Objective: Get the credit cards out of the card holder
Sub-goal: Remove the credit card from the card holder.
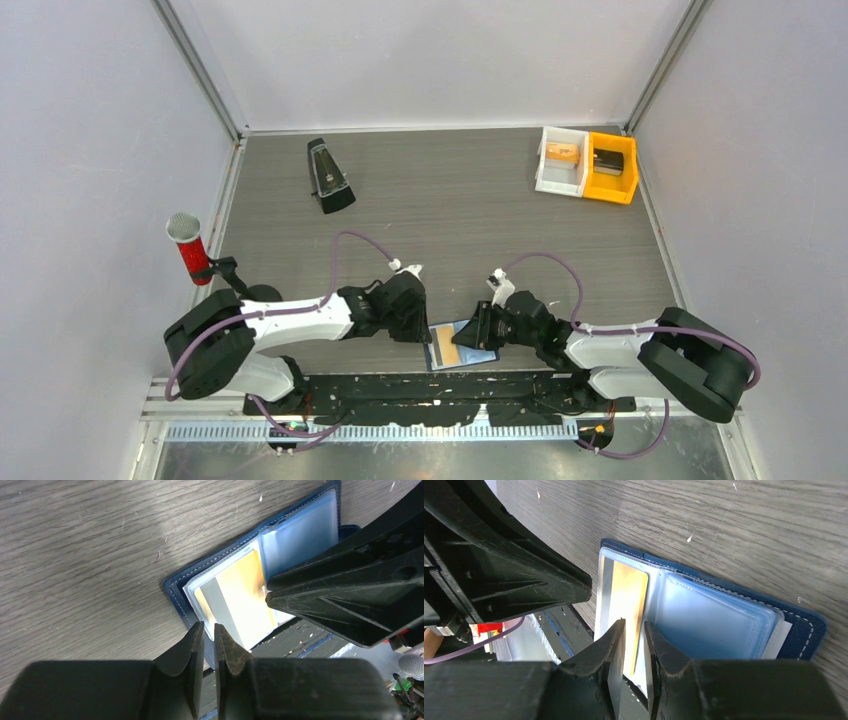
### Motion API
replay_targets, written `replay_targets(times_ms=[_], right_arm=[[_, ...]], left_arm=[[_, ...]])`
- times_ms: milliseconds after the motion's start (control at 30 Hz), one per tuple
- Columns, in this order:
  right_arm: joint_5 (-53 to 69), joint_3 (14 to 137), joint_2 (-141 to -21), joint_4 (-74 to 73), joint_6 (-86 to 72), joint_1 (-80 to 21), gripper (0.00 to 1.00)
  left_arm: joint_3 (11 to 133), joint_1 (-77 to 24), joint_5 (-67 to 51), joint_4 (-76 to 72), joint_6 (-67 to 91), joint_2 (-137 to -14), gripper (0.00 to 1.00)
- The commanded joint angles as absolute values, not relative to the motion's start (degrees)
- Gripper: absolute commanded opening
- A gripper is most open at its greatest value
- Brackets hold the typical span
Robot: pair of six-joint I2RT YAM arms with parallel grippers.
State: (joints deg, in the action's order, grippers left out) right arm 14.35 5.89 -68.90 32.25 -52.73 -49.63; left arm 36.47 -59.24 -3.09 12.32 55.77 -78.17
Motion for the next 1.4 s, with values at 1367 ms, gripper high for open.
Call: replay_targets(times_ms=[1367], right_arm=[[23.3, 4.5, -70.0, 40.4, -53.9, -44.3, 0.06]], left_arm=[[38.9, -59.4, -2.9, 15.5, 53.5, -86.3, 0.12]])
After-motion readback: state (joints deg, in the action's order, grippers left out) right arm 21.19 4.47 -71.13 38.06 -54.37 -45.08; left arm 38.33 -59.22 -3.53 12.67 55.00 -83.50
